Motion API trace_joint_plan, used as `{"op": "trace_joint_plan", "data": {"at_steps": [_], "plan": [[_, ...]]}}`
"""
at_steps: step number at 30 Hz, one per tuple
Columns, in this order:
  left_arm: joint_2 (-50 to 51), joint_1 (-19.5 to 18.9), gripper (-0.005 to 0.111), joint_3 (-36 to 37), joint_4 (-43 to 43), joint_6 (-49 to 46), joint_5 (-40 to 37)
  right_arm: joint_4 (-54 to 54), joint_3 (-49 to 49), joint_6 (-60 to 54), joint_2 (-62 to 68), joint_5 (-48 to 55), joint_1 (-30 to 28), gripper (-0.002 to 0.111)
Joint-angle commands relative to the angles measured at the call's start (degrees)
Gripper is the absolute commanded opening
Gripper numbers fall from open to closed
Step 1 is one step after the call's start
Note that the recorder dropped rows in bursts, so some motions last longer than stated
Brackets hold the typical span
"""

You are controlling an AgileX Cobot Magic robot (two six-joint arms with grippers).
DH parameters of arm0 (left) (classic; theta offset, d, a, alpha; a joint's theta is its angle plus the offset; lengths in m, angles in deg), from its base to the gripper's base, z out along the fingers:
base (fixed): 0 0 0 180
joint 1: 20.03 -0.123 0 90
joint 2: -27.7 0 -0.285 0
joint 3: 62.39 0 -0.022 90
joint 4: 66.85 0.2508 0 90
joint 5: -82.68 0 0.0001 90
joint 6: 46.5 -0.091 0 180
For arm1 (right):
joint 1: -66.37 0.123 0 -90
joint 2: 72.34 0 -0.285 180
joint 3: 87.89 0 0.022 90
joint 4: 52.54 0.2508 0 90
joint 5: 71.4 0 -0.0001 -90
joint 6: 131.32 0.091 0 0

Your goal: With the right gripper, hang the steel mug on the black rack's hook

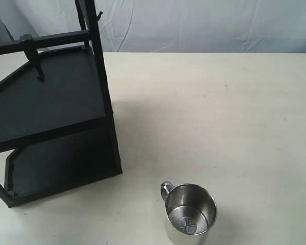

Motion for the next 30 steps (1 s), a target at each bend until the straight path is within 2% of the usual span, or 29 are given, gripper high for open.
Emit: {"op": "trace_joint_plan", "data": {"at_steps": [1,5,9,11,19,24,26,30], "plan": [[-0.3,0.0,0.002,0.0,-0.2,0.0,0.5,-0.2,3.1,-1.9,-0.3,3.8,0.3,-0.001],[-0.3,0.0,0.002,0.0,-0.2,0.0,0.5,-2.9,11.5,-11.4,7.8,8.2,0.3,-0.001],[-0.3,0.0,0.002,0.0,-0.4,0.0,0.5,-4.1,24.1,-24.9,23.7,18.5,0.3,-0.001],[-0.3,0.0,0.002,0.0,-0.4,0.0,0.5,-9.8,32.0,-25.5,33.4,23.9,0.3,-0.001],[-0.3,0.0,0.002,0.0,-0.4,0.0,0.5,-38.7,61.1,-12.2,66.4,56.8,0.2,-0.001],[-0.3,0.0,0.002,0.0,-1.1,0.0,0.5,-58.7,68.1,1.9,81.4,72.5,0.3,-0.001],[-0.3,0.0,0.002,0.0,-1.9,0.0,0.4,-60.2,68.2,4.2,85.0,76.9,0.3,-0.001],[-0.3,0.0,0.002,0.0,-1.9,0.0,0.4,-51.4,68.1,-0.5,89.2,81.7,1.7,-0.001]]}}
